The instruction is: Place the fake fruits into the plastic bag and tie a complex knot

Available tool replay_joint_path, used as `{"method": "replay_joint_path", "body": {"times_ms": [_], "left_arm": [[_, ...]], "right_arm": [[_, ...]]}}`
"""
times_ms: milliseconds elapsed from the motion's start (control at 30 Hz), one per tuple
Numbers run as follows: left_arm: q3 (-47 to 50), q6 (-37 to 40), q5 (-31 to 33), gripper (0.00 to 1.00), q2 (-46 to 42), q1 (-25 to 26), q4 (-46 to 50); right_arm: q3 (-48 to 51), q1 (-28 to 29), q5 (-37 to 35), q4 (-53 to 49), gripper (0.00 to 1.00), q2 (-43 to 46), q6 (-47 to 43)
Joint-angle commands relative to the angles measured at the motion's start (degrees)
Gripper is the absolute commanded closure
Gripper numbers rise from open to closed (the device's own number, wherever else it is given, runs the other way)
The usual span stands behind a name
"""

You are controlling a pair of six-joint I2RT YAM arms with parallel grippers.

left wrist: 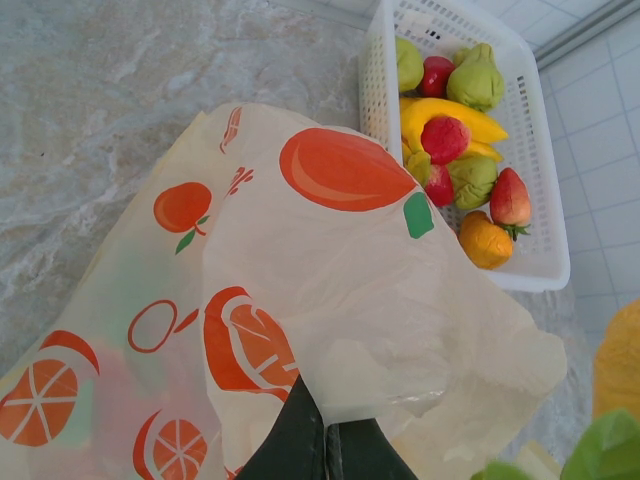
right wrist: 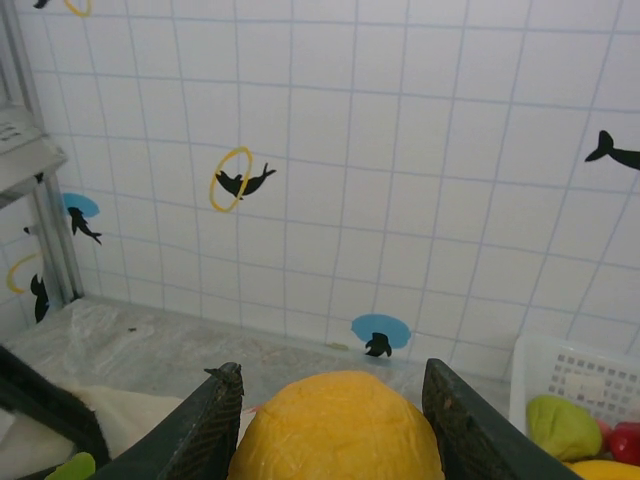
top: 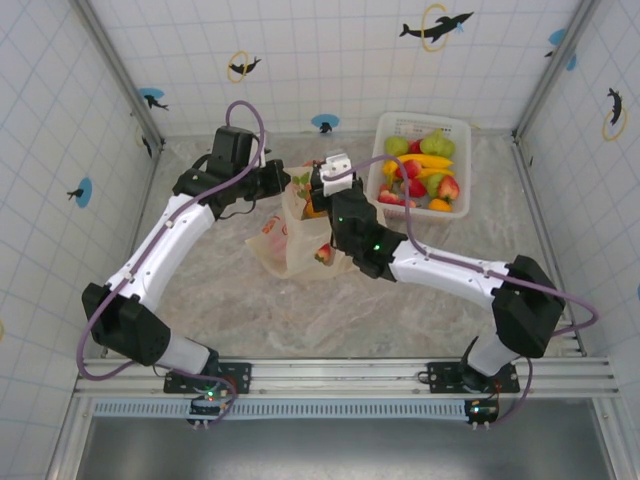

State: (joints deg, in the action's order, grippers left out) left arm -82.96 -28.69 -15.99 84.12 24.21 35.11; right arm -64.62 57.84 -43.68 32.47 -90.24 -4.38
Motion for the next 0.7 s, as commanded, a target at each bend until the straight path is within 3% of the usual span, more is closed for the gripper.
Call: {"method": "replay_joint_path", "body": {"times_ms": [0, 233, 400, 667], "left_arm": [[-0.9, -0.9, -0.3, 1.0, 0.8, -0.5, 0.4], [-1.4, -1.9, -1.7, 1.0, 0.6, -0.5, 0.1], [-1.3, -2.2, -1.9, 1.0, 0.6, -0.5, 0.1], [-1.5, -1.4, -2.6, 1.0, 0.3, -0.5, -0.3]], "right_arm": [[2.7, 2.9, 0.0, 5.2, 0.53, -0.1, -3.0], [6.0, 6.2, -0.2, 8.9, 0.52, -2.3, -6.2], [8.6, 6.5, 1.4, 8.9, 0.52, -2.3, -3.8], [8.9, 1.8, 10.7, 5.8, 0.51, -3.9, 5.0]]}}
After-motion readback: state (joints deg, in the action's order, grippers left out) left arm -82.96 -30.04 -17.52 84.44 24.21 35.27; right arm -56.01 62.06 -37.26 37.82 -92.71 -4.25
